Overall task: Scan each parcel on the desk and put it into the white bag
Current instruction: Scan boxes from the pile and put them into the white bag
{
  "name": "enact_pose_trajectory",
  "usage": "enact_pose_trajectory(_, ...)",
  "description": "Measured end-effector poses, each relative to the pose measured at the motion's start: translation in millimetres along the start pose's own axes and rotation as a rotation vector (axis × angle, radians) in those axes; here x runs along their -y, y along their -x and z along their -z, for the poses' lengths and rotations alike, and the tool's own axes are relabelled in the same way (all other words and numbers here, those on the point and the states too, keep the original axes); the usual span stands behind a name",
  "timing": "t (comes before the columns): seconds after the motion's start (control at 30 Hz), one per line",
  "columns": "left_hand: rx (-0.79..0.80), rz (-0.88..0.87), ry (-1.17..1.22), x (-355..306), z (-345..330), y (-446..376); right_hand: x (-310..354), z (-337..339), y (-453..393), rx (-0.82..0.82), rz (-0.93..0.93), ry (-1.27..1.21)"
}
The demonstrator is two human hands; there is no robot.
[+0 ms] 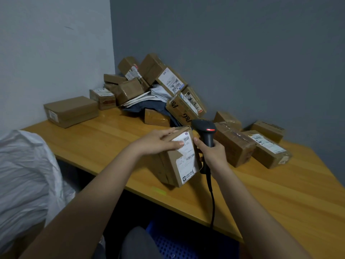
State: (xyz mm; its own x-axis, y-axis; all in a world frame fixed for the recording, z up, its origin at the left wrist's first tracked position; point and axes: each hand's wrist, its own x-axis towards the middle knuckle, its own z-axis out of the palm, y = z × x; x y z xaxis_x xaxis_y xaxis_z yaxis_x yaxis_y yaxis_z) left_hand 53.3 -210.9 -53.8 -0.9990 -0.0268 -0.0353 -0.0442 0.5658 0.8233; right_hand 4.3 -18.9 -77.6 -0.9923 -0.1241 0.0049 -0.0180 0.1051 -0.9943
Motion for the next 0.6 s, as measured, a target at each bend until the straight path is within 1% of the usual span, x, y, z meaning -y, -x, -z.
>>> enact_pose_trajectory(0.07, -0.049, 0.003, 0.038, 3.7, -2.6, -0.9, -1.6, 2.7, 0.9, -0.002, -0.001, 0.002)
enact_pose_trajectory(0.17, -0.139, -0.005, 0.158, 8.1, -2.2, -4.8, -0.8, 18.1, 7.7, -0.006, 0.042, 0.017)
enact_pose_trajectory(0.27, -0.217, -0.043, 0.187, 12.5, -3.7, -6.5, -0.3, 38.1, 22.4, 0.087, 0.092, 0.15)
enact_pose_trajectory(0.37, -0.283, -0.089, 0.218, 17.5, -11.3, -8.2, -8.9, 50.9, 39.1, 0.169, 0.061, 0.243)
enact_pose_trajectory(0.47, -0.32, -0.119, 0.235, 19.0, -18.3, -10.1, -19.7, 58.7, 54.3, 0.198, 0.013, 0.269)
enact_pose_trajectory(0.6, -0.328, -0.128, 0.237, 21.4, -21.9, -12.6, -28.7, 62.4, 66.1, 0.169, 0.0, 0.283)
